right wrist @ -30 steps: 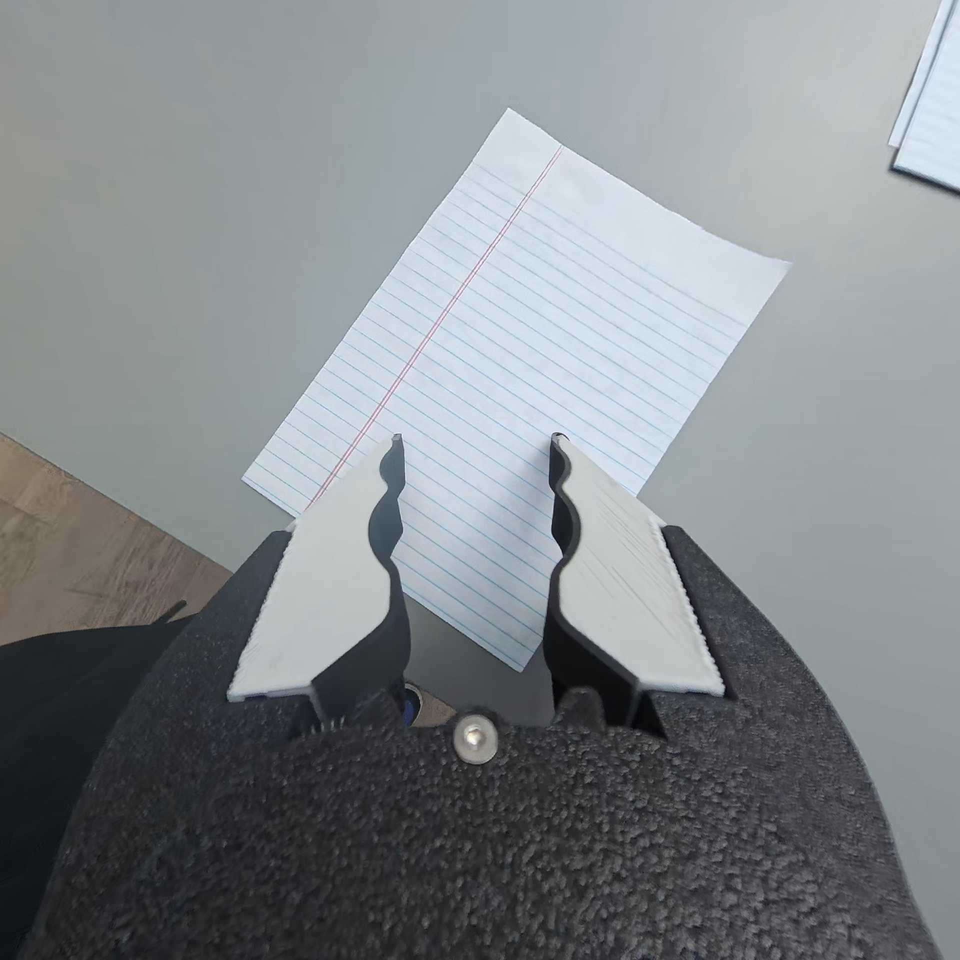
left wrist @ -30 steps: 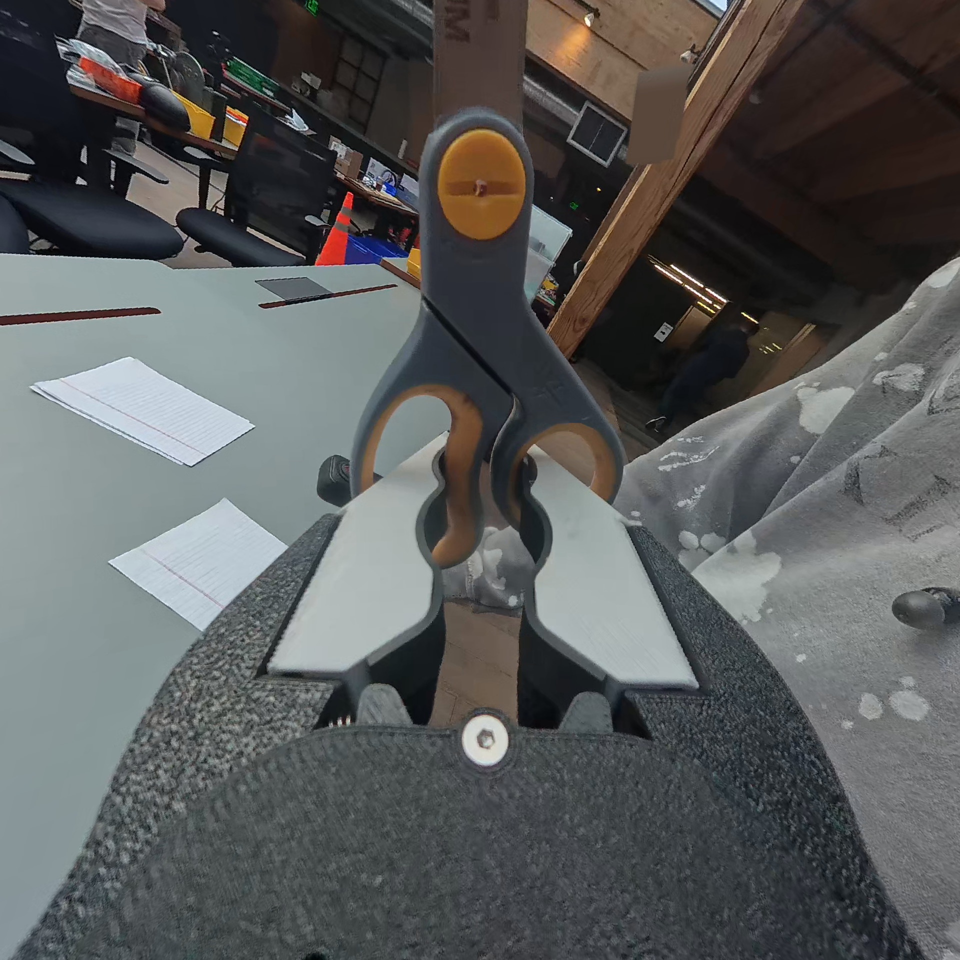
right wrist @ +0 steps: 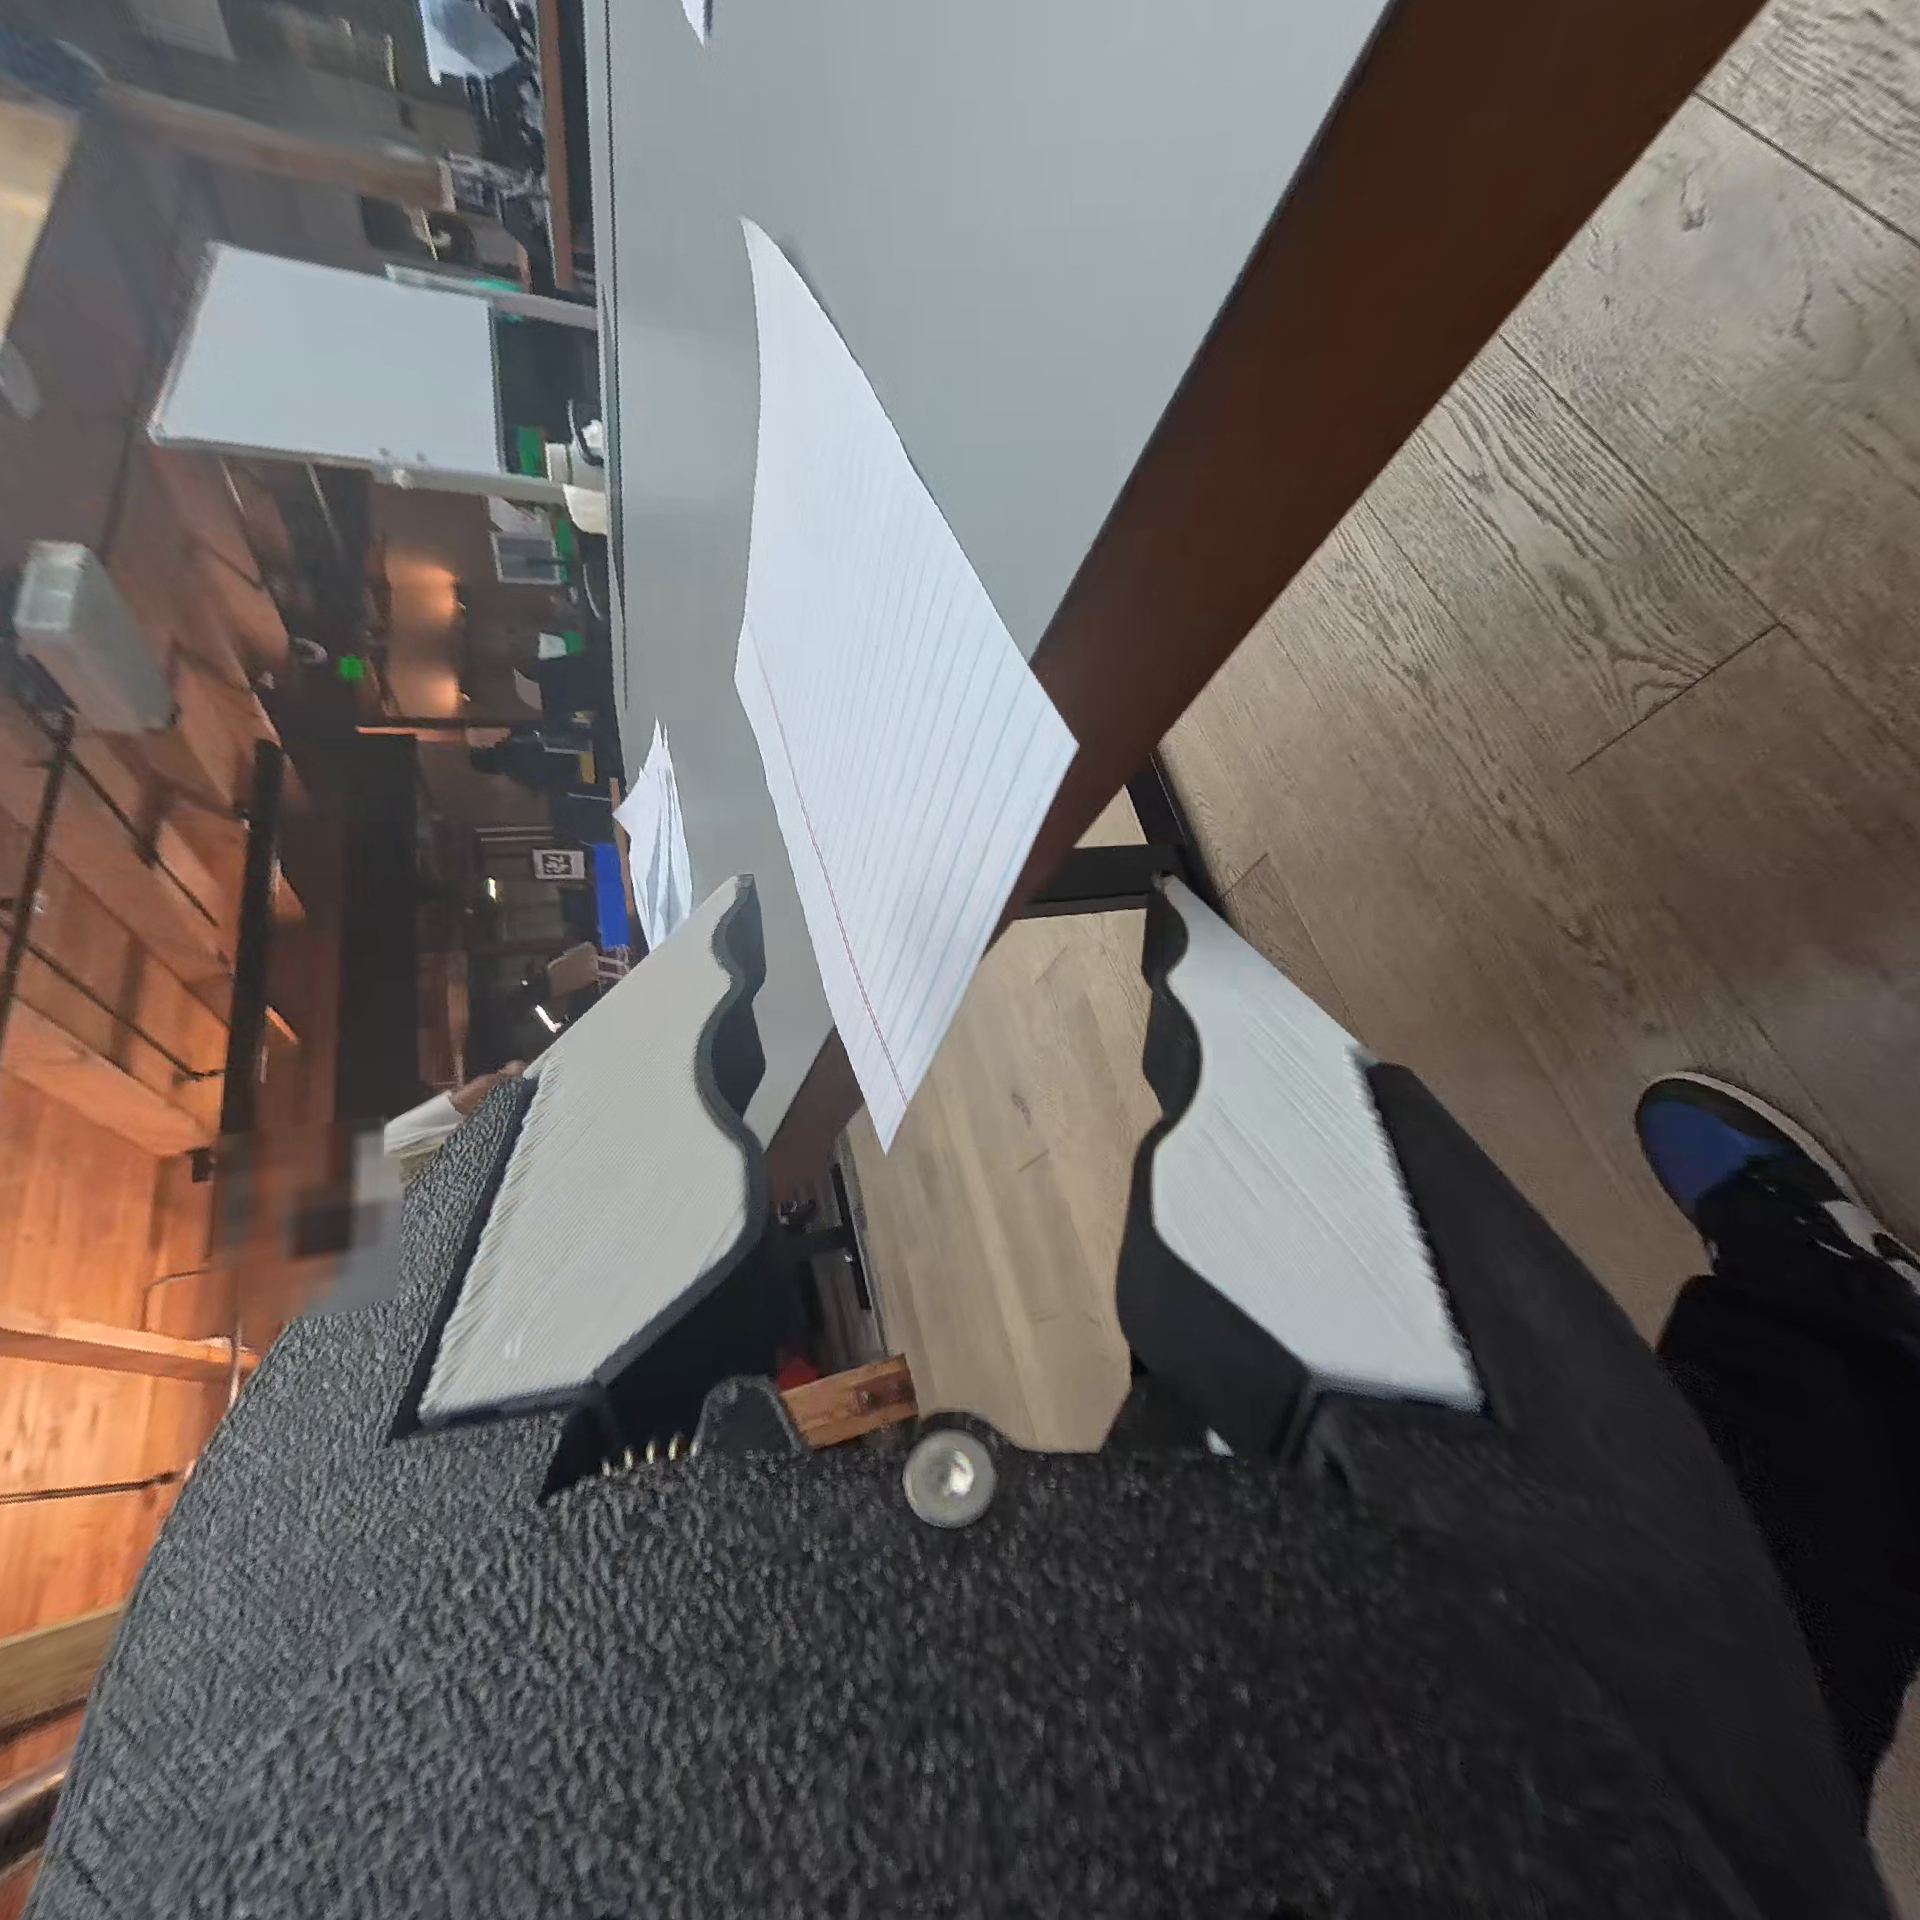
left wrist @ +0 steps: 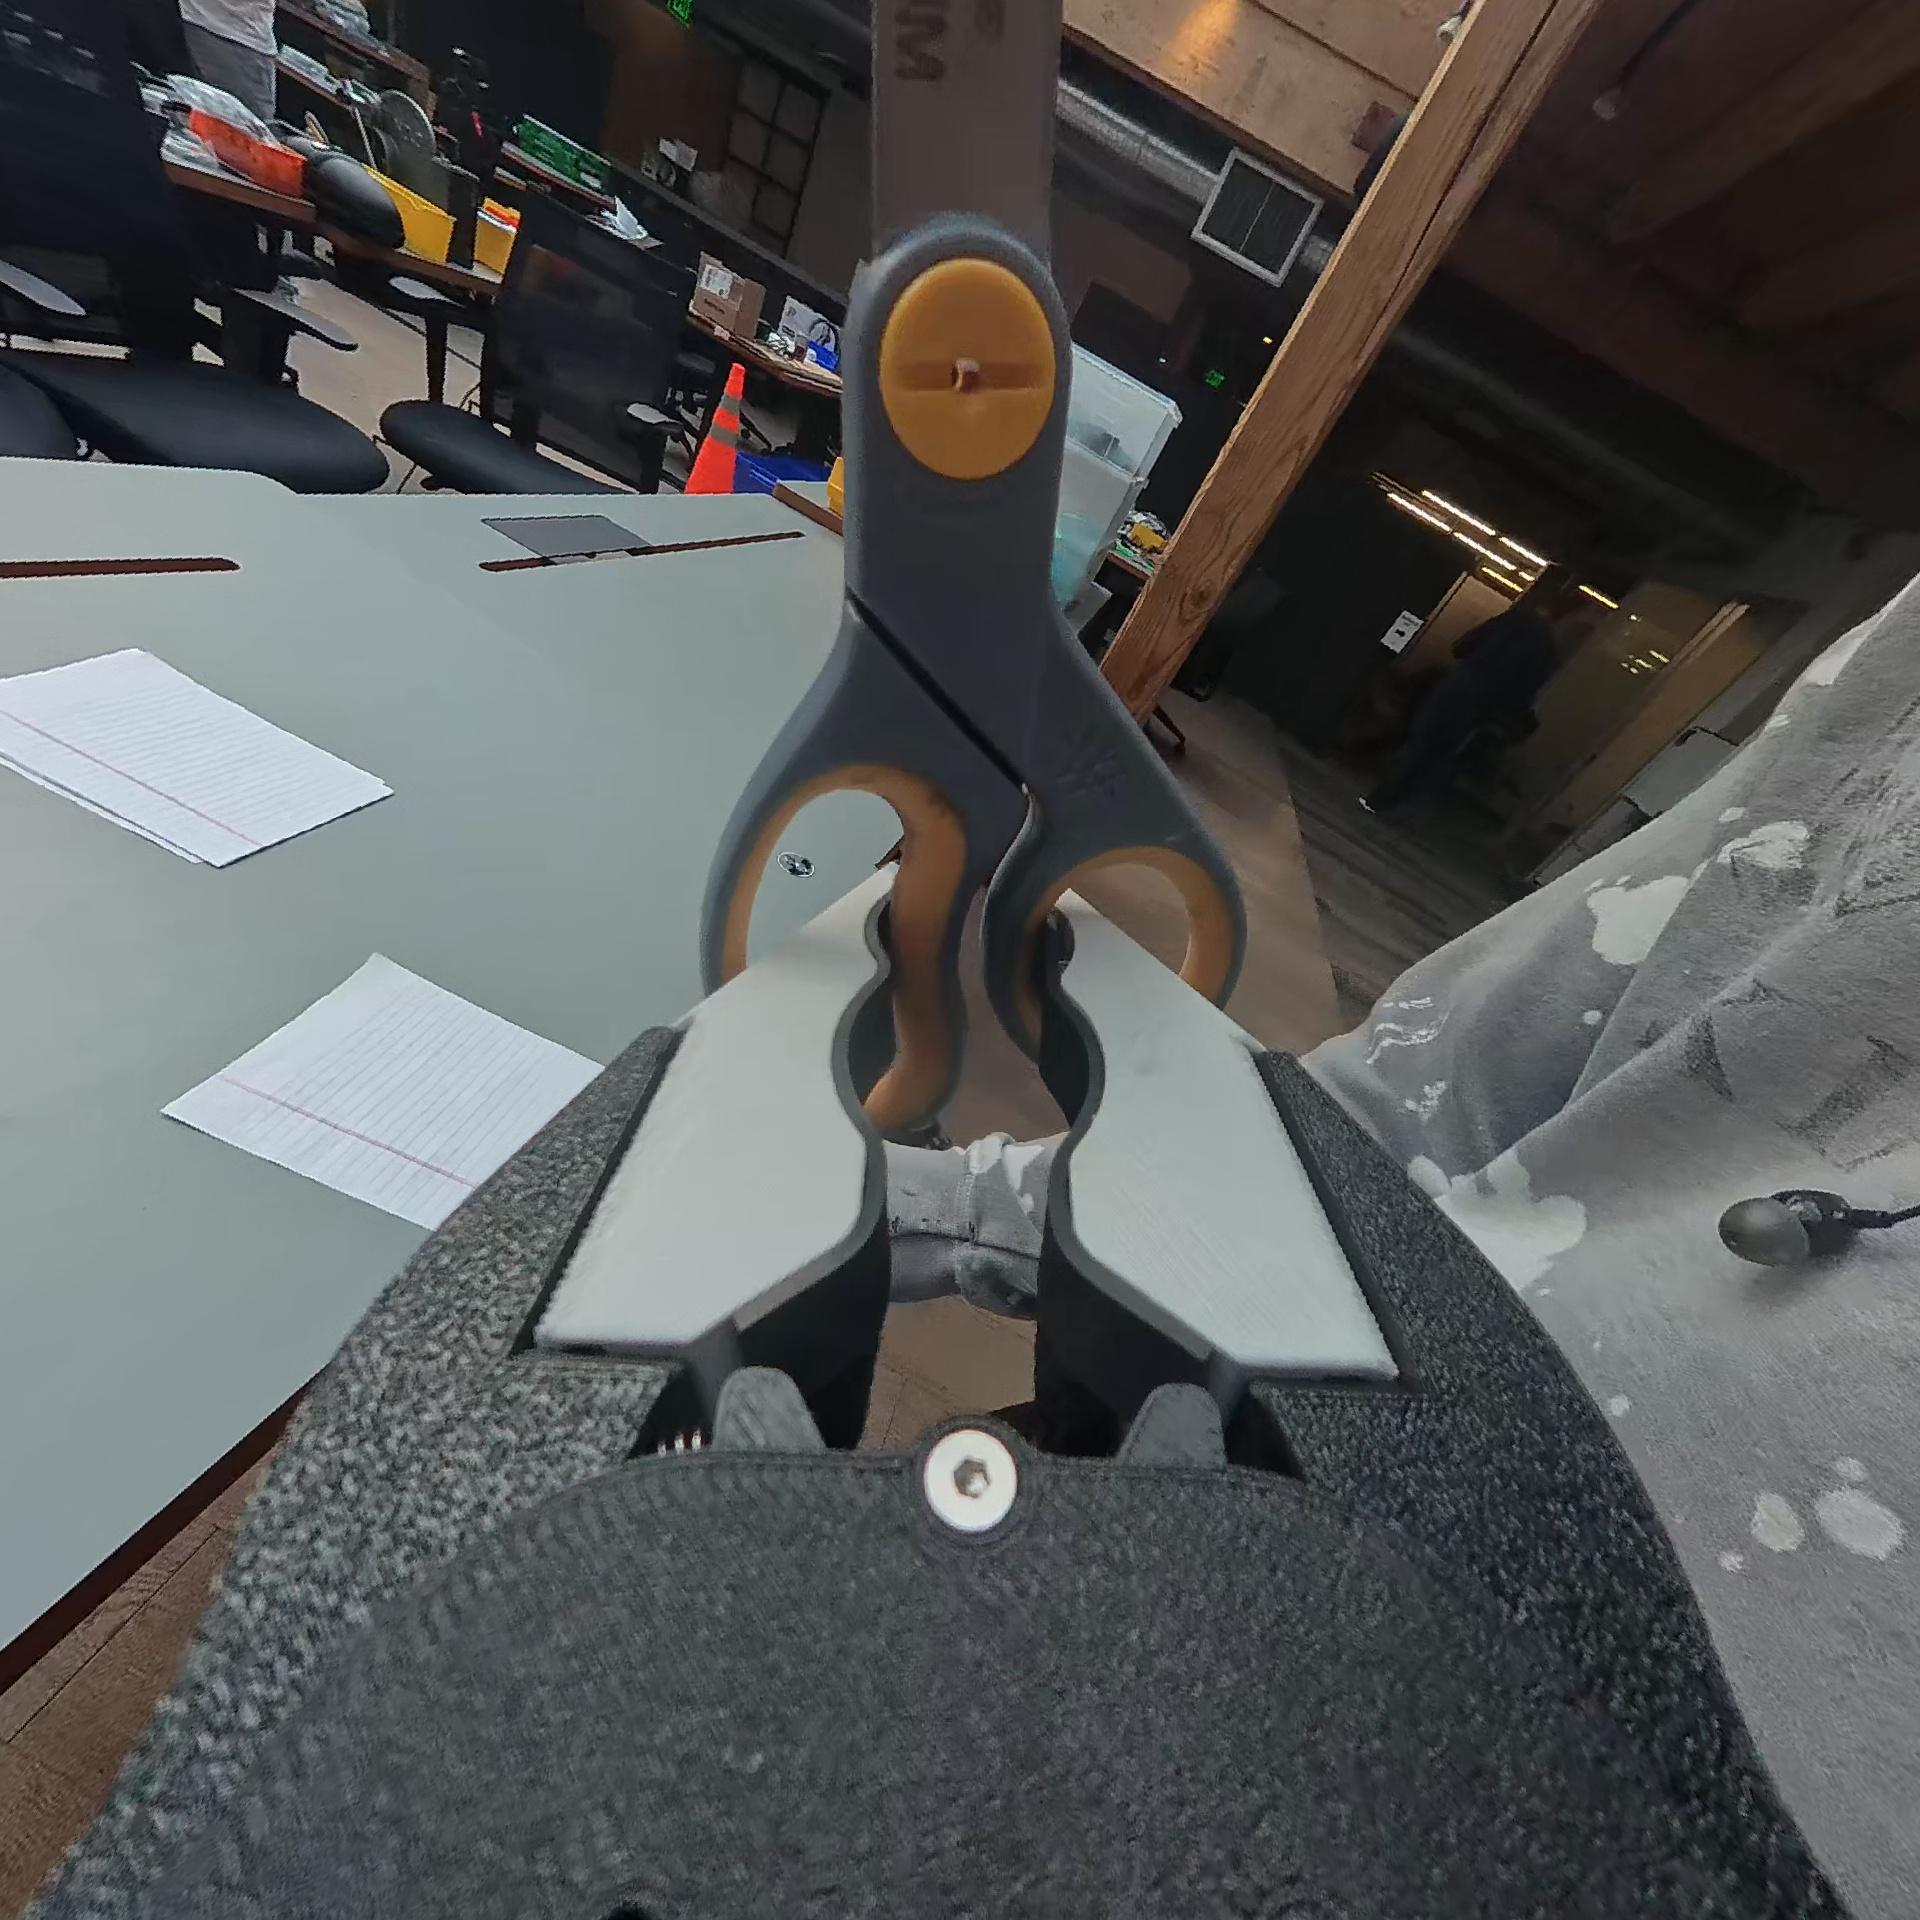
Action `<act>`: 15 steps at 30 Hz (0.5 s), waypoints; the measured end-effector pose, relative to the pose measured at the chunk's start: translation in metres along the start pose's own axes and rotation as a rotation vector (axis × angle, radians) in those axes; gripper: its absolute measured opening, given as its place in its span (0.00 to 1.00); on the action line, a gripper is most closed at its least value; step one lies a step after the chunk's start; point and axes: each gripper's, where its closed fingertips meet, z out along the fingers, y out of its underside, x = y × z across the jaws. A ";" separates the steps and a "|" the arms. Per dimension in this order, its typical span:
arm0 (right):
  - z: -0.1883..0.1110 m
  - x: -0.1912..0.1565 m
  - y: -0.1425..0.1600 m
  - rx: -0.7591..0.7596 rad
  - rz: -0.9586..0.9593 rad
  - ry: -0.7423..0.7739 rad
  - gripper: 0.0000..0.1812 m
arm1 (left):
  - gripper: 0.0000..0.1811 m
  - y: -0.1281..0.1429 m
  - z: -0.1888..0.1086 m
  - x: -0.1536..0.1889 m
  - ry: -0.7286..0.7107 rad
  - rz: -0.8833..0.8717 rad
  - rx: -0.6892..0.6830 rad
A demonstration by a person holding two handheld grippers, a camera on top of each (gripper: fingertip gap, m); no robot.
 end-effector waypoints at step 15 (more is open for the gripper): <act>-0.048 -0.016 -0.020 -0.066 -0.486 0.065 0.00 | 0.11 0.022 -0.013 0.013 -0.028 -0.028 0.012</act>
